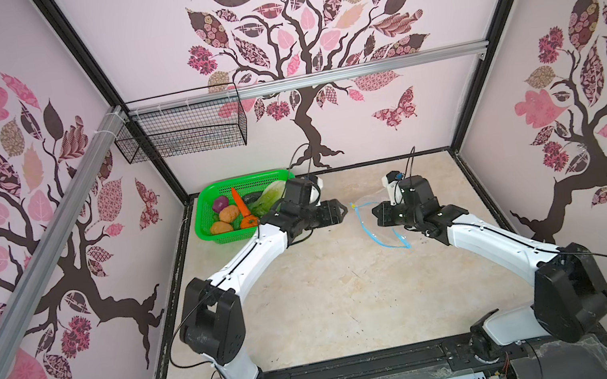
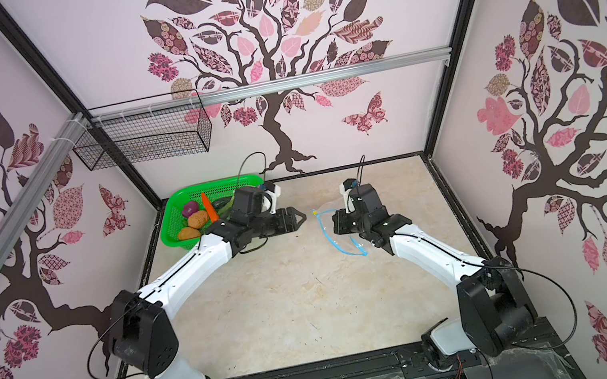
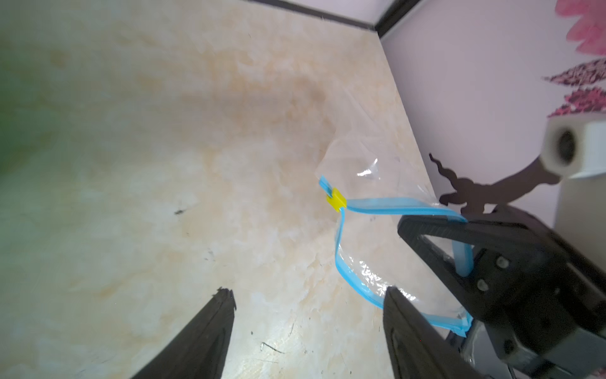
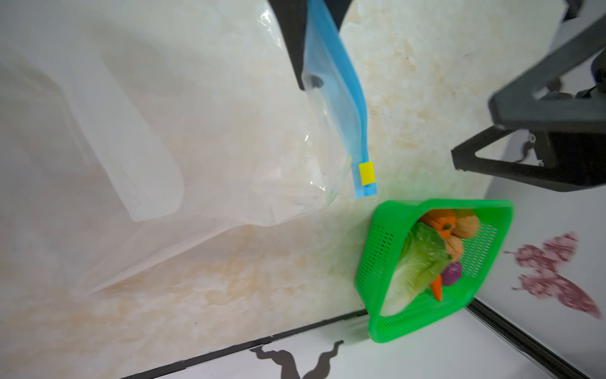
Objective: Place the food in the zip-top bag and seal the zipper
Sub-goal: 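Release the bag with the left gripper while the right gripper holds it open, then lower the left gripper into the basket and grasp the orange carrot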
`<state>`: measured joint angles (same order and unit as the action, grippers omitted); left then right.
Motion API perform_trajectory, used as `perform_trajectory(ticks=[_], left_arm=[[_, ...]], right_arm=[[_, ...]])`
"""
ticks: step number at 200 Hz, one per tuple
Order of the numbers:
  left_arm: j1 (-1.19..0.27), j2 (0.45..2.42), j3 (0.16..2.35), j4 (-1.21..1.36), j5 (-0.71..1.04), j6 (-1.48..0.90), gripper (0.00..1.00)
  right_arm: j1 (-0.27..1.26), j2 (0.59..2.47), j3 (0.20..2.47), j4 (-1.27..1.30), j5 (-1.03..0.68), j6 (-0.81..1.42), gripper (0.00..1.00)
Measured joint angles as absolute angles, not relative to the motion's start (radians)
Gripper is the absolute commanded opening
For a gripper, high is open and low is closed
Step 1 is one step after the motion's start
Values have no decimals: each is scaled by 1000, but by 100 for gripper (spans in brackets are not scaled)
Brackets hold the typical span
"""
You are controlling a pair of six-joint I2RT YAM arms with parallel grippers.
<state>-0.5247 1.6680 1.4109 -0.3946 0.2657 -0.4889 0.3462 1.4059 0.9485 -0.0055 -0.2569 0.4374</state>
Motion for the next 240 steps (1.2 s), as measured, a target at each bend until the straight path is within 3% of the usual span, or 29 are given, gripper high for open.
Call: perform_trajectory(ticks=[32, 72, 157, 240], left_arm=[[-448, 1638, 1417, -414, 170, -443, 80], [-335, 1765, 1440, -421, 131, -404, 80], [-291, 2015, 1584, -471, 115, -334, 79], [-385, 1943, 1492, -466, 198, -358, 78]], right_arm=[[252, 1482, 918, 141, -460, 539, 0], [192, 1499, 866, 245, -593, 607, 0], [196, 1386, 865, 203, -490, 533, 0], [196, 1386, 865, 168, -475, 495, 0]])
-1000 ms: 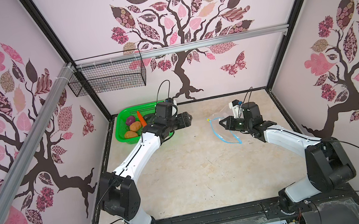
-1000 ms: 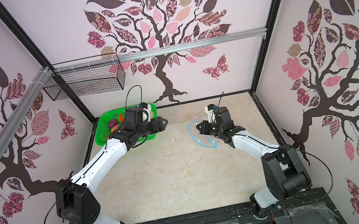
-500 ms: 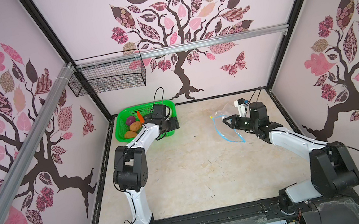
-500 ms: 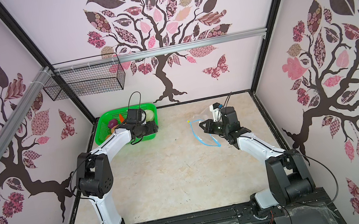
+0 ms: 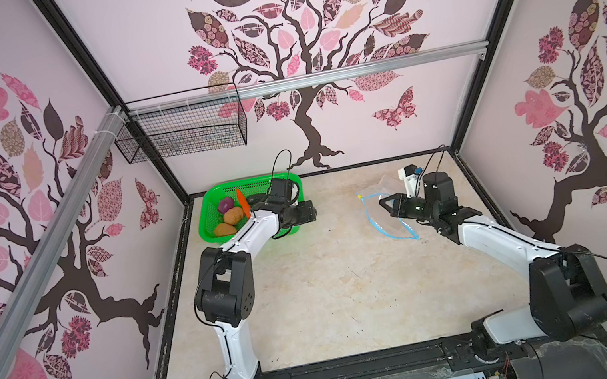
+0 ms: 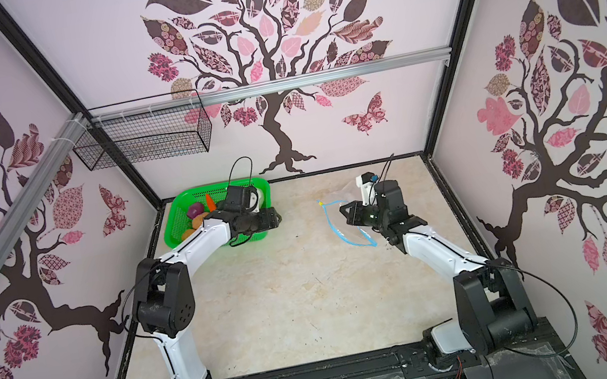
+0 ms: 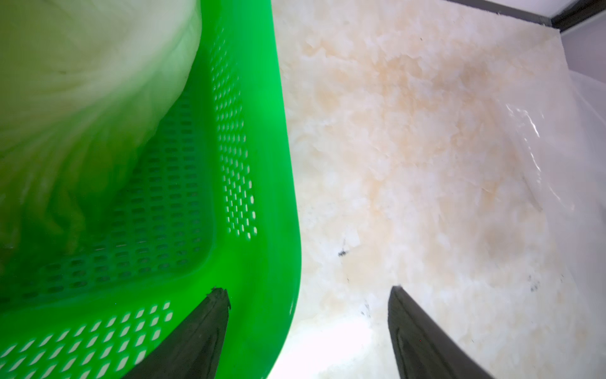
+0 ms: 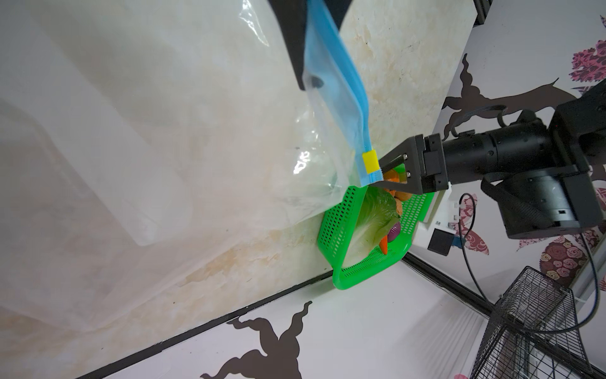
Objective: Place the food in the zip-top bag and seal the zipper
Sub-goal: 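Lower the left gripper into the basket and grasp the orange carrot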
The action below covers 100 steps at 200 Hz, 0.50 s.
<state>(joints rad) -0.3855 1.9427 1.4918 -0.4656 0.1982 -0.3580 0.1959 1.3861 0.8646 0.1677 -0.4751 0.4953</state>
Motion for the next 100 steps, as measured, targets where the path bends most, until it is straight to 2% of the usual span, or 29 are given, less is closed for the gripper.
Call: perform_trajectory(ticks=[100], left_arm=[[-588, 1623, 1131, -538, 308, -493, 78]], right_arm=[[196, 1386, 865, 138, -476, 490, 0]])
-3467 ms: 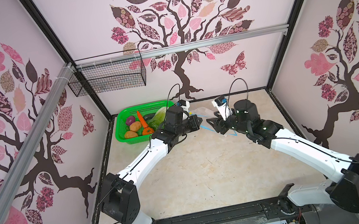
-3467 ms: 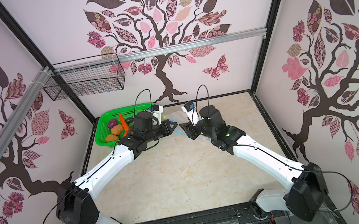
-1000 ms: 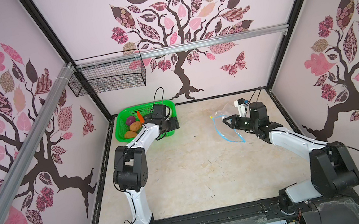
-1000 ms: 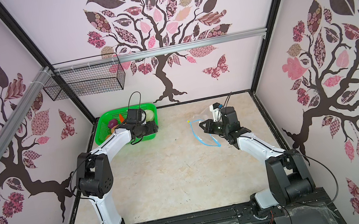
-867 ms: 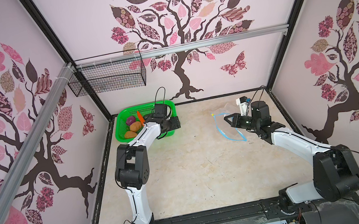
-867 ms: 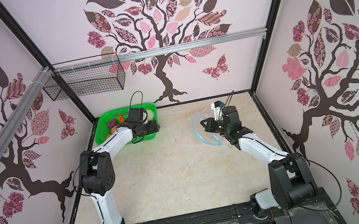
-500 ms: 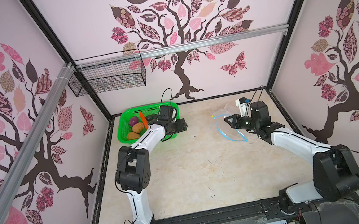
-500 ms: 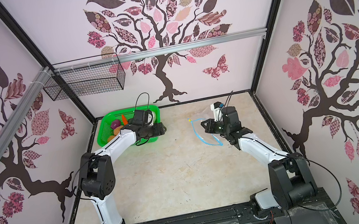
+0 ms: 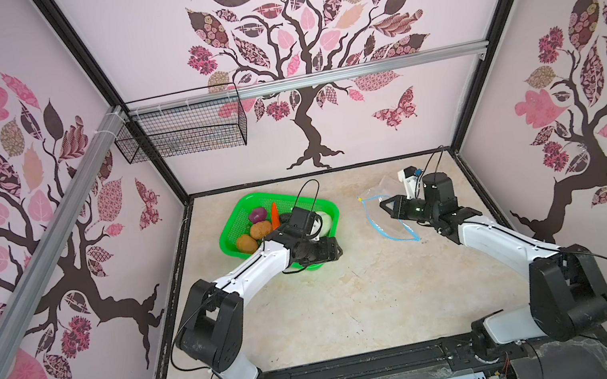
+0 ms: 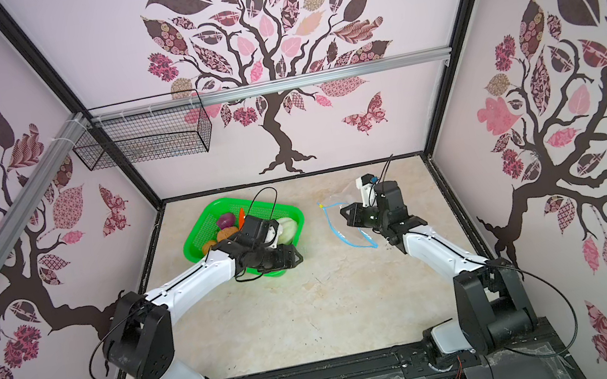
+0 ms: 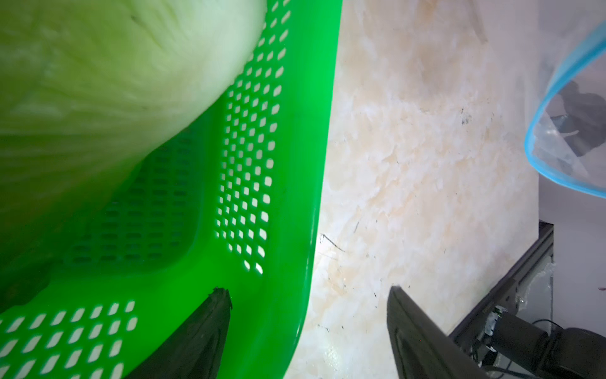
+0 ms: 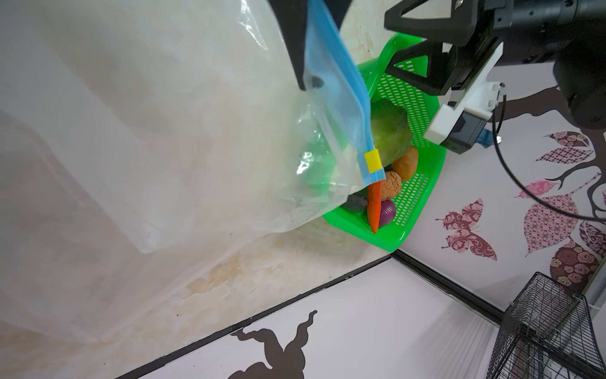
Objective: Place the food in the zip-top bag and seal the zipper
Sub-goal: 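Lower the left gripper into the basket and grasp the orange carrot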
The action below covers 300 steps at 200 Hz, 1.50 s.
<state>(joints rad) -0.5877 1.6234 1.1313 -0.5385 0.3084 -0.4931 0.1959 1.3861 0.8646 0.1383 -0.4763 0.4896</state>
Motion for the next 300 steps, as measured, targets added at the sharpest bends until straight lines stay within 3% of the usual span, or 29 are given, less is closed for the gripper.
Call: perform_trajectory(ticks=[41, 73, 161, 194, 248, 300], left_arm=[[-564, 1502, 1121, -533, 268, -528, 77], [-438, 1499, 1161, -467, 253, -525, 72], [-215, 1772, 1421, -448, 78, -384, 67], [-205, 1890, 1499, -482, 9, -327, 65], [-205, 1995, 1568, -520, -41, -264, 49], [-205, 2125, 1688, -554, -33, -253, 50]], right_arm=[[196, 1386, 865, 138, -487, 490, 0], [196, 1386, 865, 139, -487, 490, 0], [196, 1363, 865, 139, -487, 490, 0], [196, 1362, 865, 139, -487, 490, 0], [196, 1362, 865, 139, -487, 490, 0], [196, 1361, 865, 138, -486, 489, 0]])
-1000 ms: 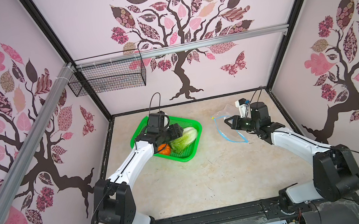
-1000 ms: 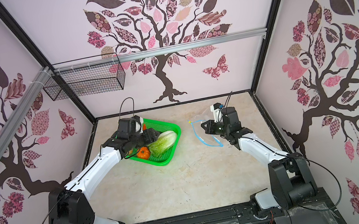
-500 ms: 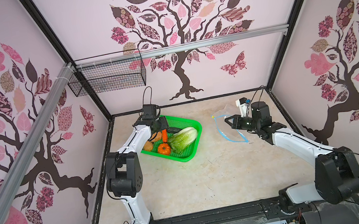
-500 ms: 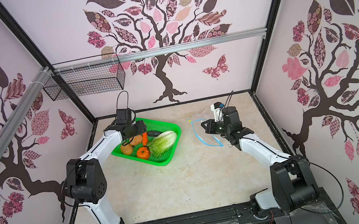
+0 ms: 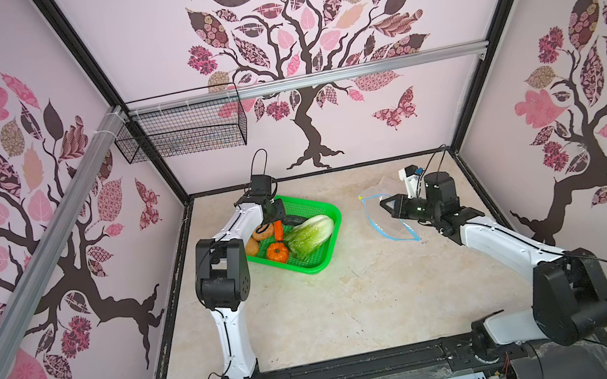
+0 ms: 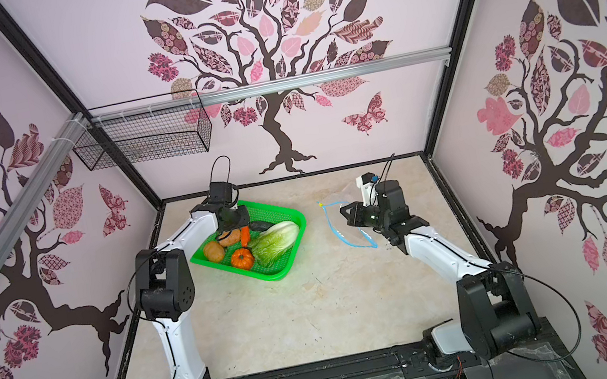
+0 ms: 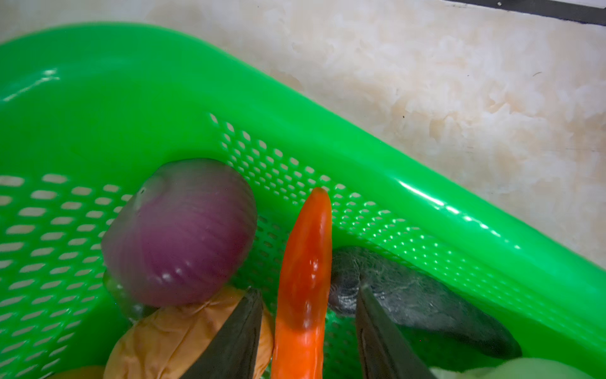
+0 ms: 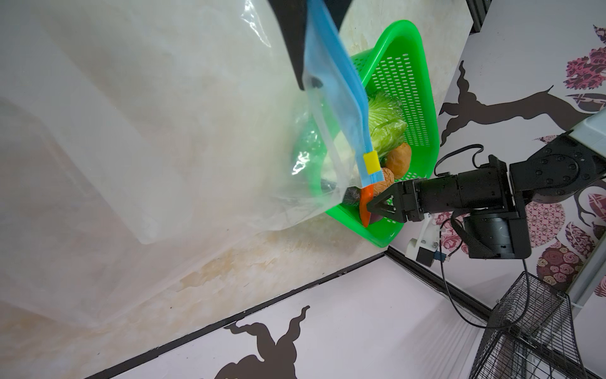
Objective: Place the food in the zip-top bag and seal the zipper
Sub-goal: 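Lower the left gripper into the basket and grasp the orange carrot, then lift the carrot with the left gripper and carry it toward the bag mouth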
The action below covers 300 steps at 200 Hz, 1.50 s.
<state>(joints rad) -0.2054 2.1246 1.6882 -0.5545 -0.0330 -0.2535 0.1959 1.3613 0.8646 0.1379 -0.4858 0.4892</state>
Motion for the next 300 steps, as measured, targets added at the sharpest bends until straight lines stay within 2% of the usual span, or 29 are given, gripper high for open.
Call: perform_trajectory(ticks=[32, 49, 77, 87, 141, 193, 229, 300], left_arm=[[-205, 2169, 1694, -566, -29, -257, 47], [-204, 2169, 1699, -564, -24, -255, 38], [-204, 2171, 1699, -575, -22, -262, 18], [-204, 2171, 1699, -576, -20, -253, 16], [-204, 2135, 1682, -567, -26, -262, 15], [-204, 1860, 1531, -471, -14, -315, 15], [-213, 1672, 1400, -318, 69, -397, 16], [-430, 1505, 1149, 43, 183, -618, 17]], right_arm=[[196, 1354, 865, 138, -481, 488, 0], [196, 1351, 865, 138, -479, 487, 0], [196, 1351, 865, 138, -475, 485, 0], [196, 1351, 865, 138, -474, 485, 0], [196, 1351, 865, 139, -474, 491, 0], [196, 1351, 864, 162, -471, 557, 0], [200, 1353, 864, 218, -466, 650, 0], [326, 1361, 865, 261, -319, 789, 0]])
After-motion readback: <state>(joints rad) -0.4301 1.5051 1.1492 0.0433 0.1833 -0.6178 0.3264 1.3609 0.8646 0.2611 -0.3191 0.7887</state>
